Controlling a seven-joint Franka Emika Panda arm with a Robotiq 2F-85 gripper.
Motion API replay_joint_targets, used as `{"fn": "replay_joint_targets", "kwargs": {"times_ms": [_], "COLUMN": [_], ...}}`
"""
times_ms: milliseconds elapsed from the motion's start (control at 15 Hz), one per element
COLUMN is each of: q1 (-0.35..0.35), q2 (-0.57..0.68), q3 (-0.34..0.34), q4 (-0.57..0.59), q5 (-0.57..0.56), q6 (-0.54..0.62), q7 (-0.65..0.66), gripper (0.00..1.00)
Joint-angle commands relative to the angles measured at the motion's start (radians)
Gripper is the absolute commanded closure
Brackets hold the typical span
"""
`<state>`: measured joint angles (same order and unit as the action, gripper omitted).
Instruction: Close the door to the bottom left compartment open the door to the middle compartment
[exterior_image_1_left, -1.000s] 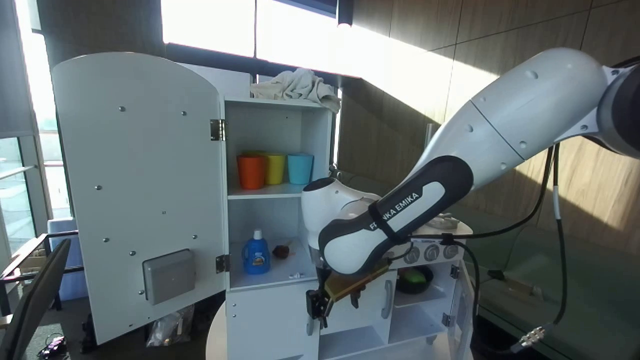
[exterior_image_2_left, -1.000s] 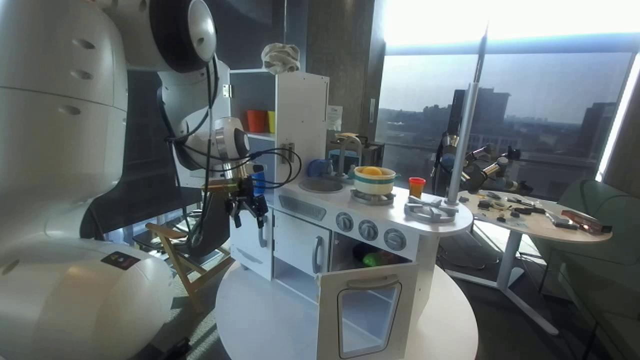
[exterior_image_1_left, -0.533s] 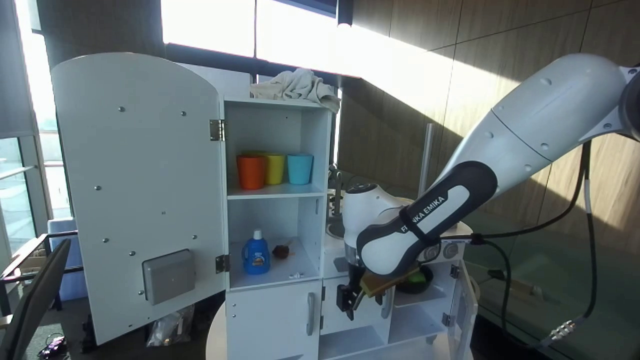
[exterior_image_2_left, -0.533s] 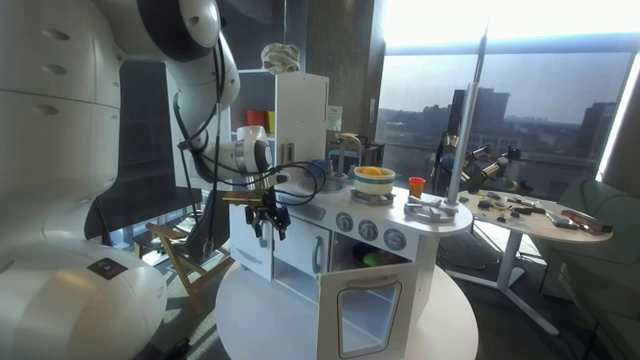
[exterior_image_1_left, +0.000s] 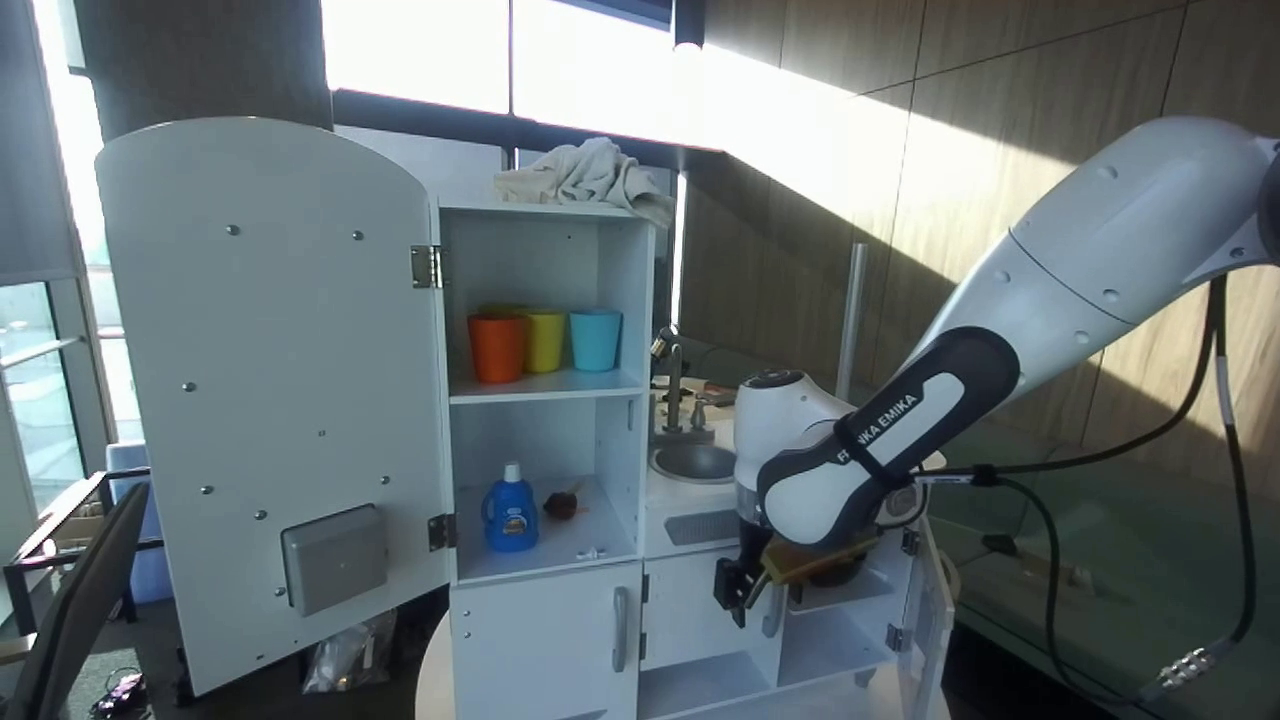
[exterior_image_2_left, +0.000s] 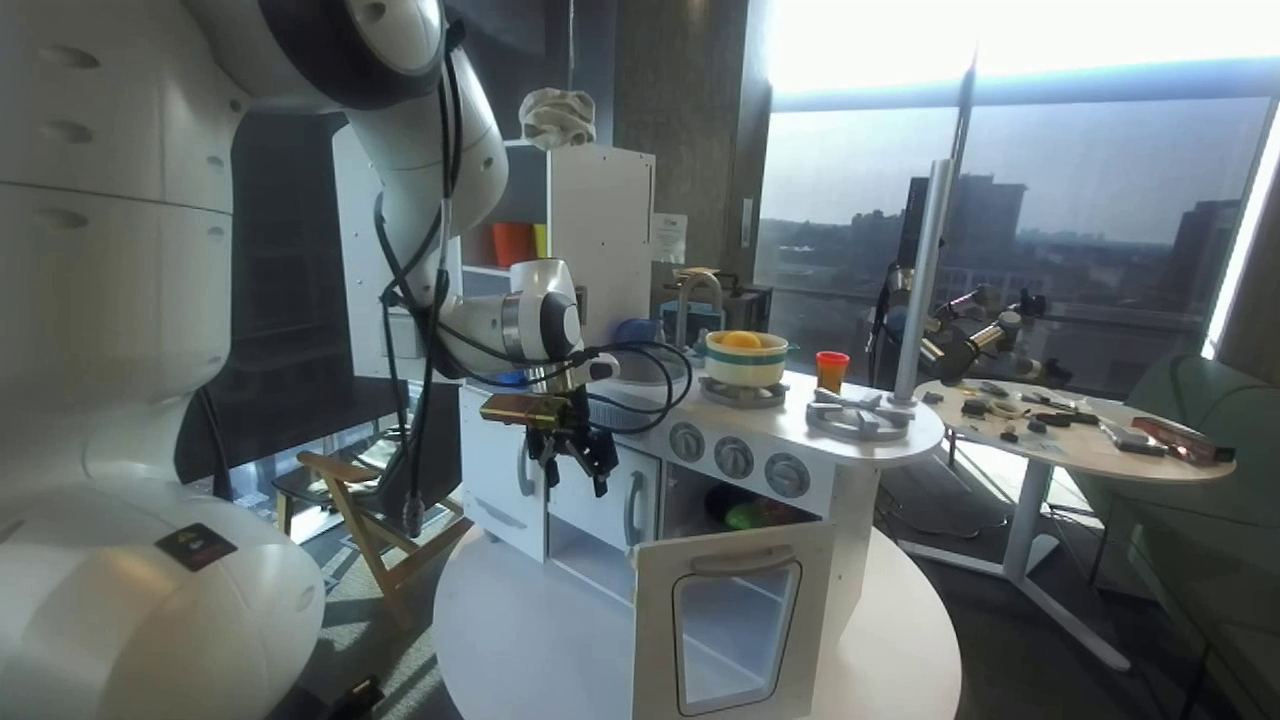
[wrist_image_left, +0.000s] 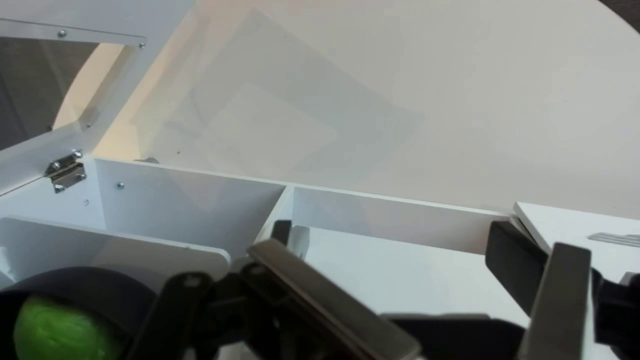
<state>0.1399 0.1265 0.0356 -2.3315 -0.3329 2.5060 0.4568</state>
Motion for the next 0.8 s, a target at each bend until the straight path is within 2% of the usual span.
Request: {"fn": "replay_joint_targets", "kwargs": {"times_ms": [0, 400, 733], "q1": [0.001, 0.014, 0.0], "q2": [-0.001, -0.001, 0.007], "q3": [0.002, 0.013, -0.01], "q4": [0.003, 0.005, -0.044], "q5": [-0.001, -0.002, -0.06], "q6": [0.003, 0.007, 0.092], "q7": [-0.003, -0.003, -0.022], "gripper": [0.0, 0.0, 0.0]}}
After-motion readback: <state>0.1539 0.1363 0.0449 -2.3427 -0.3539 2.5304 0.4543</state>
